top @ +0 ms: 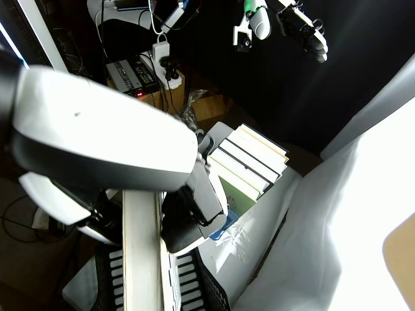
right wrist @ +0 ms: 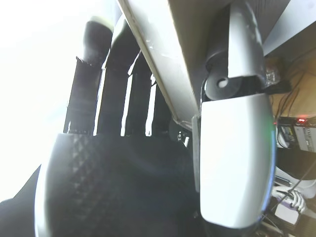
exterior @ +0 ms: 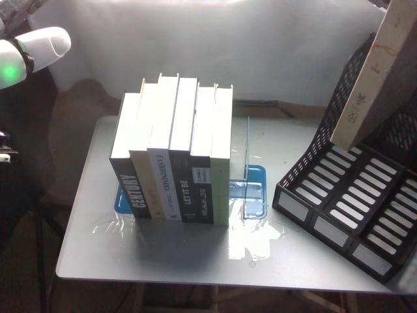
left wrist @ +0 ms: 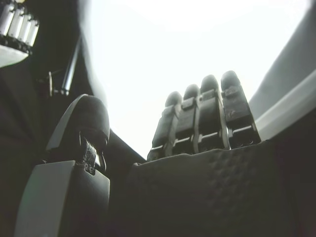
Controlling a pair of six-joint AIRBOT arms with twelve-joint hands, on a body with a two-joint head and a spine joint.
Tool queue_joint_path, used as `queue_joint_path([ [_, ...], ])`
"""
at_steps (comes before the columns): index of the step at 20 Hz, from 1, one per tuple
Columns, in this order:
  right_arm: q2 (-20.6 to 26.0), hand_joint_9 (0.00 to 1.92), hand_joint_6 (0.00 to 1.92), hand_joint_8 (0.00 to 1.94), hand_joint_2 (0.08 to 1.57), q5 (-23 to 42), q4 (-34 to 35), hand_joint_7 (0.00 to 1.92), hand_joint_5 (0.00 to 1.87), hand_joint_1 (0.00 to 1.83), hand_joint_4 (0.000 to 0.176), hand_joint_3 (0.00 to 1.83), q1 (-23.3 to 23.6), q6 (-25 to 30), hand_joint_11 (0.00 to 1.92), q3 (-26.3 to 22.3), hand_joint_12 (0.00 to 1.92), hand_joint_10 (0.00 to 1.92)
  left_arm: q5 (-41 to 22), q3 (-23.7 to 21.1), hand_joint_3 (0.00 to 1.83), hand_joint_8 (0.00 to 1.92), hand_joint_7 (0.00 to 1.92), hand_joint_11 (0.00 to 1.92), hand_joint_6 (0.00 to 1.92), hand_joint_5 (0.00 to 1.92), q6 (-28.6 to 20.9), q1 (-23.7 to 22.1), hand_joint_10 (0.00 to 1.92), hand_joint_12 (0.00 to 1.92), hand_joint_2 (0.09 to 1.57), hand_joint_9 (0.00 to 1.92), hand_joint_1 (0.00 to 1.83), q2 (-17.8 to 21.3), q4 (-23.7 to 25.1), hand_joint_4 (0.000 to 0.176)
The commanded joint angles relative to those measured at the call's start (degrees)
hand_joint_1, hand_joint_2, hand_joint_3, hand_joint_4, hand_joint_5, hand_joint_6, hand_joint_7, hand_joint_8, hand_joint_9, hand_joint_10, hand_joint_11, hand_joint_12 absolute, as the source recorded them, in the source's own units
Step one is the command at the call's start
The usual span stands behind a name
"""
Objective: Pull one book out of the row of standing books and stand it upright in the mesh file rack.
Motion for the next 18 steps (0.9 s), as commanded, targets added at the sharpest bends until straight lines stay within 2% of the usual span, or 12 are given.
queue_joint_path([
  [1, 0.8, 0.81, 1.17, 1.2, 1.18, -5.7, -0.7, 0.86, 0.77, 1.36, 0.0, 0.0, 0.1, -0.3, 0.69, 0.2, 1.75, 1.48, -6.9, 0.0, 0.01, 0.0, 0.0, 0.0, 0.0, 0.0, -0.3, -0.2, 0.0, 0.0, 1.41, 0.0, 0.36, 1.1, -1.8, 0.0],
  [3, 0.7, 0.84, 1.16, 1.16, 1.18, -6.1, -1.1, 0.86, 0.78, 1.36, 0.0, 0.0, -1.1, 0.1, 0.75, 0.6, 1.71, 1.46, -6.8, 0.0, 0.0, 0.0, 0.0, 0.0, 0.0, 0.0, -0.3, -0.4, 0.0, 0.0, 1.41, 0.0, 0.41, 1.0, -1.8, 0.0],
  [4, 0.4, 0.82, 1.16, 1.21, 1.19, -6.3, -1.1, 0.84, 0.76, 1.36, 0.0, 0.0, -1.9, 0.2, 0.74, 1.0, 1.78, 1.51, -6.8, 0.0, 0.0, 0.0, 0.0, 0.0, 0.0, 0.0, -0.3, -0.3, 0.0, 0.0, 1.41, 0.0, 0.39, 1.0, -1.8, 0.0],
  [5, -0.2, 0.77, 1.22, 1.27, 1.21, -6.6, -1.1, 0.81, 0.73, 1.35, 0.0, 0.01, -2.8, 0.2, 0.63, 1.4, 1.83, 1.55, -6.8, 0.0, 0.0, 0.0, 0.0, 0.0, 0.0, 0.0, -0.3, -0.1, 0.0, 0.0, 1.41, 0.0, 0.39, 1.0, -1.9, 0.0],
  [7, -2.2, 0.83, 1.09, 1.19, 1.18, -7.4, -1.1, 0.88, 0.78, 1.36, 0.0, 0.0, -4.7, 0.2, 0.77, 3.0, 1.74, 1.48, -7.2, -0.2, 0.0, 0.0, 0.0, 0.0, 0.0, 0.0, -0.3, 0.5, 0.0, 0.0, 1.41, 0.0, 0.35, 1.1, -2.2, 0.0],
  [9, -4.4, 0.86, 1.1, 1.07, 1.16, -7.9, -1.1, 0.93, 0.82, 1.37, 0.0, 0.0, -6.7, 0.2, 0.73, 4.5, 1.69, 1.41, -7.6, -0.6, 0.0, 0.0, 0.0, 0.0, 0.0, 0.0, -0.3, 1.1, 0.0, 0.0, 1.42, 0.0, 0.37, 1.5, -2.6, 0.0],
  [10, -5.3, 0.86, 1.1, 1.03, 1.15, -8.3, -1.1, 0.95, 0.85, 1.37, 0.0, 0.0, -7.7, 0.2, 0.7, 5.2, 1.78, 1.41, -7.7, -0.6, 0.01, 0.0, 0.0, 0.0, 0.0, 0.0, -0.3, 1.3, 0.0, 0.0, 1.42, 0.0, 0.37, 1.6, -2.7, 0.0],
  [12, -6.8, 0.85, 1.15, 1.13, 1.17, -8.9, -1.1, 0.87, 0.79, 1.36, 0.0, 0.0, -9.3, 0.2, 0.75, 6.3, 1.79, 1.46, -7.8, -0.6, 0.0, 0.0, 0.0, 0.0, 0.0, 0.0, -0.3, 1.3, 0.0, 0.0, 1.42, 0.0, 0.41, 1.4, -2.7, 0.0],
  [13, -7.2, 0.86, 1.14, 1.08, 1.16, -9.2, -1.1, 0.89, 0.82, 1.36, 0.0, 0.0, -9.7, 0.2, 0.75, 6.7, 1.78, 1.44, -7.8, -0.6, 0.0, 0.0, 0.0, 0.0, 0.0, 0.0, -0.3, 1.3, 0.0, 0.0, 1.43, 0.0, 0.41, 1.4, -2.7, 0.0],
  [15, -8.2, 0.85, 1.1, 1.12, 1.17, -10.3, -1.1, 0.88, 0.82, 1.36, 0.0, 0.0, -10.8, 0.2, 0.73, 7.4, 1.78, 1.46, -7.9, -0.6, 0.0, 0.0, 0.0, 0.0, 0.0, 0.0, -0.3, 1.3, 0.0, 0.0, 1.43, 0.0, 0.4, 1.3, -2.7, 0.0],
  [16, -8.8, 0.9, 0.98, 1.12, 1.15, -10.7, -1.1, 0.91, 0.86, 1.37, 0.0, 0.0, -11.3, 0.2, 0.79, 7.8, 1.73, 1.44, -7.9, -0.6, 0.0, 0.0, 0.0, 0.0, 0.0, 0.0, -0.3, 1.3, 0.0, 0.0, 1.42, 0.0, 0.4, 1.2, -2.7, 0.0],
  [18, -10.1, 0.89, 0.99, 1.14, 1.15, -11.5, -1.1, 0.88, 0.86, 1.37, 0.0, 0.0, -12.5, 0.2, 0.83, 8.9, 1.69, 1.43, -8.2, -0.6, 0.0, 0.0, 0.0, 0.0, 0.0, 0.0, -0.3, 1.5, 0.0, 0.0, 1.42, 0.0, 0.37, 1.2, -2.8, 0.0],
])
